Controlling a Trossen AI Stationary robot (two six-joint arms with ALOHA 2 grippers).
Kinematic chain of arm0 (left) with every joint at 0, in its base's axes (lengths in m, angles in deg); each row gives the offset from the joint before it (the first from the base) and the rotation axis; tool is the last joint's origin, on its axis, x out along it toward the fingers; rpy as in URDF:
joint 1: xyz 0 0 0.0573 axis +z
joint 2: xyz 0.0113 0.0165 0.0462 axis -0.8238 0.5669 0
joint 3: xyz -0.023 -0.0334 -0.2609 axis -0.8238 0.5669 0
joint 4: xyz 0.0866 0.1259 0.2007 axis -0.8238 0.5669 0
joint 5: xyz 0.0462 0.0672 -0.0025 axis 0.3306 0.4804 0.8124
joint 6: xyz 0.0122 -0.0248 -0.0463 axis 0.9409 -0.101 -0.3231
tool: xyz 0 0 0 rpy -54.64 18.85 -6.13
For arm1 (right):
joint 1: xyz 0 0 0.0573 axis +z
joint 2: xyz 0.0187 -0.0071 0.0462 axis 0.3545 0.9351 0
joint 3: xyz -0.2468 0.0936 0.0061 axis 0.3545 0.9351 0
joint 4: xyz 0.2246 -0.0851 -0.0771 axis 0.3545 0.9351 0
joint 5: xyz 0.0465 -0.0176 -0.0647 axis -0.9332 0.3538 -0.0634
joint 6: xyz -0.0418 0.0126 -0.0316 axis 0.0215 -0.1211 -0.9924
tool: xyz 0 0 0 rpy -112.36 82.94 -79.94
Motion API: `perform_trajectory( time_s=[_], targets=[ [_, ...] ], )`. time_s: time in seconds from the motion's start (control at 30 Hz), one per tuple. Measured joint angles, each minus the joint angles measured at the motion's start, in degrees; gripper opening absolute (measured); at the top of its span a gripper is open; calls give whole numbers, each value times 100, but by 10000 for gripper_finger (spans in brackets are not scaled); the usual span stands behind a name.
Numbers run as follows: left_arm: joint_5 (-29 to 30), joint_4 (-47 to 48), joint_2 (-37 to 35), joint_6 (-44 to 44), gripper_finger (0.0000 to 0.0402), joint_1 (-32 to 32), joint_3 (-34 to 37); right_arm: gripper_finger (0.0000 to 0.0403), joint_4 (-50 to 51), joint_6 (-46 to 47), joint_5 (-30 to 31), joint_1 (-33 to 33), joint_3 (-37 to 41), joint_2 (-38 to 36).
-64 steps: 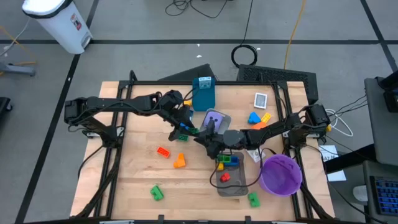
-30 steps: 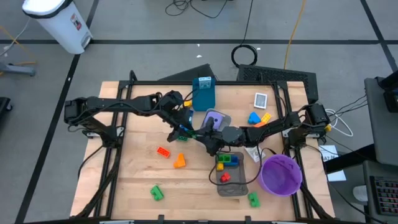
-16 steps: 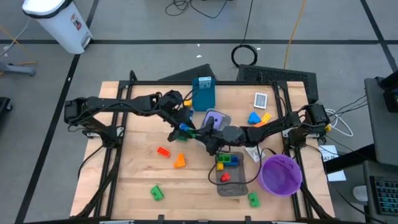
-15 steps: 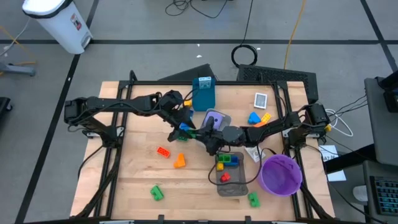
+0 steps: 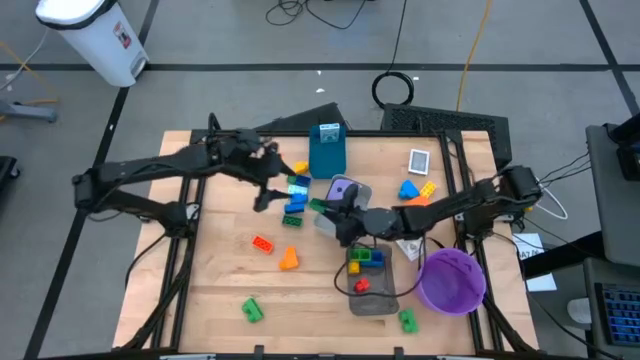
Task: Pick & Place Toys
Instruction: Put the dark green game piece into the black bin
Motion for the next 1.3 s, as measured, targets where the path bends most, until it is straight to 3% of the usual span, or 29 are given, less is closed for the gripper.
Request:
perform_trajectory(
  time_s=[0.3,0.47,0.57,0.77,0.9,1.17,1.3],
  targets=[
    [236,864,-1470,73,308,225,118,95,2314,2574,-43,135,-2,-1429],
    [221,263,-2116,-218,308,118,953,96,3789,3557,-67,393,-2,-1900],
    [221,-457,-2395,-439,308,14,1665,96,4326,4199,-563,561,-2,-2130],
    [233,-2013,-2539,-1013,308,-191,2811,96,4752,5615,-1721,905,-2,-2341],
    [237,-2478,-2538,-1341,308,-334,3216,96,5134,6565,-2289,1194,-2,-2339],
    [237,-2534,-2504,-1679,308,-568,3403,96,5774,8118,-2322,1663,-2,-2330],
    [239,-2536,-2484,-1713,308,-695,3405,96,6447,8437,-2265,1660,-2,-2171]
  ],
)
